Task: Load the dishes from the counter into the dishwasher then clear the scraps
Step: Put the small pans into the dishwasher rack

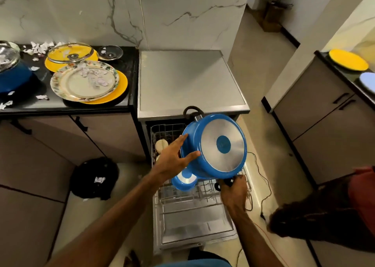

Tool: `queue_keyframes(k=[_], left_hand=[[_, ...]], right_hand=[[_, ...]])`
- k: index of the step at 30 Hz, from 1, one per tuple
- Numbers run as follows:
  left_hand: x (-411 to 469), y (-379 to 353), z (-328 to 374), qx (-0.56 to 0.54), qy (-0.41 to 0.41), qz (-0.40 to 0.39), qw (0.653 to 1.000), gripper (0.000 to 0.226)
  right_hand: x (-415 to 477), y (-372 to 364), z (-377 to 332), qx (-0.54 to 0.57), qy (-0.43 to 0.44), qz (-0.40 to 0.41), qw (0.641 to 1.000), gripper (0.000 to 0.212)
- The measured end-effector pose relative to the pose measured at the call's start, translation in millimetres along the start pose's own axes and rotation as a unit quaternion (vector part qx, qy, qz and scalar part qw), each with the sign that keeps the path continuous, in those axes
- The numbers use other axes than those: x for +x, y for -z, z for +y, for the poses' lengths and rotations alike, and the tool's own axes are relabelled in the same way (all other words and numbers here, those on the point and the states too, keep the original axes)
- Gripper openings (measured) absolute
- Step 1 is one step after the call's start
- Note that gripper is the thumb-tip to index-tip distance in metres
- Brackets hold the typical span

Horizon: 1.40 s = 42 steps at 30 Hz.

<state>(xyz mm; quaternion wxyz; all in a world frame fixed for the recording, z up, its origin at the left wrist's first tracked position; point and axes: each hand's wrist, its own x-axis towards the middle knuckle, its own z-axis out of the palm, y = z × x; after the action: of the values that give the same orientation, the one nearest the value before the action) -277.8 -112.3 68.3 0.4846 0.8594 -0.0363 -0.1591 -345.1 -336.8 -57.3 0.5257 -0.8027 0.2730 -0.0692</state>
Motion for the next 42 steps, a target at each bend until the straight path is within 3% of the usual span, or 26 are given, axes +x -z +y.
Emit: queue_keyframes(k=[5, 9, 16, 21, 28, 33, 36, 38, 40, 42], left_hand=[[16.6, -44.3, -31.8, 0.088, 0.066, 0.009, 0.994, 0.074], [1.6, -71.1, -61.2, 0.076, 0.114, -0.004, 0.991, 0.06], [-1.4, -103.5, -127.4, 0.161, 0.199, -0.082, 0.963, 0.074], [23.6, -118.7, -165.4, 0.242, 0.179, -0.123, 0.946, 0.068], [55.4, -149.2, -213.2, 0.301, 0.172, -0.246, 0.905, 0.046], [53.9, -172.1, -234.0, 0.355, 0.146, -0.325, 0.864, 0.038], [49.9, -183.1, -240.6, 0.393, 0.127, -0.323, 0.851, 0.029], [49.3, -188.3, -244.4, 0.41, 0.113, -0.313, 0.849, 0.024], [49.9, -191.0, -246.7, 0.421, 0.096, -0.311, 0.846, 0.023], [50.8, -191.5, -247.4, 0.433, 0.07, -0.316, 0.841, 0.023]], right_hand=[[68.2, -2.5, 44.5, -0.12, 0.017, -0.041, 0.992, 0.023], [106.2, -18.7, 74.2, -0.195, -0.012, -0.066, 0.979, 0.027], [151.9, -51.5, 122.1, -0.216, -0.091, -0.086, 0.968, 0.043], [177.2, -75.5, 148.5, -0.28, -0.093, -0.102, 0.95, 0.034], [205.8, -98.5, 193.2, -0.31, -0.068, -0.108, 0.942, 0.024], [214.8, -98.8, 222.9, -0.318, -0.083, -0.117, 0.937, 0.028], [205.3, -86.3, 216.5, -0.276, -0.107, -0.131, 0.946, 0.046], [179.6, -71.2, 201.2, -0.272, -0.043, -0.114, 0.954, 0.055], [146.9, -56.0, 191.4, -0.275, 0.055, -0.177, 0.943, 0.042], [118.3, -40.8, 190.5, -0.267, 0.08, -0.357, 0.892, 0.026]])
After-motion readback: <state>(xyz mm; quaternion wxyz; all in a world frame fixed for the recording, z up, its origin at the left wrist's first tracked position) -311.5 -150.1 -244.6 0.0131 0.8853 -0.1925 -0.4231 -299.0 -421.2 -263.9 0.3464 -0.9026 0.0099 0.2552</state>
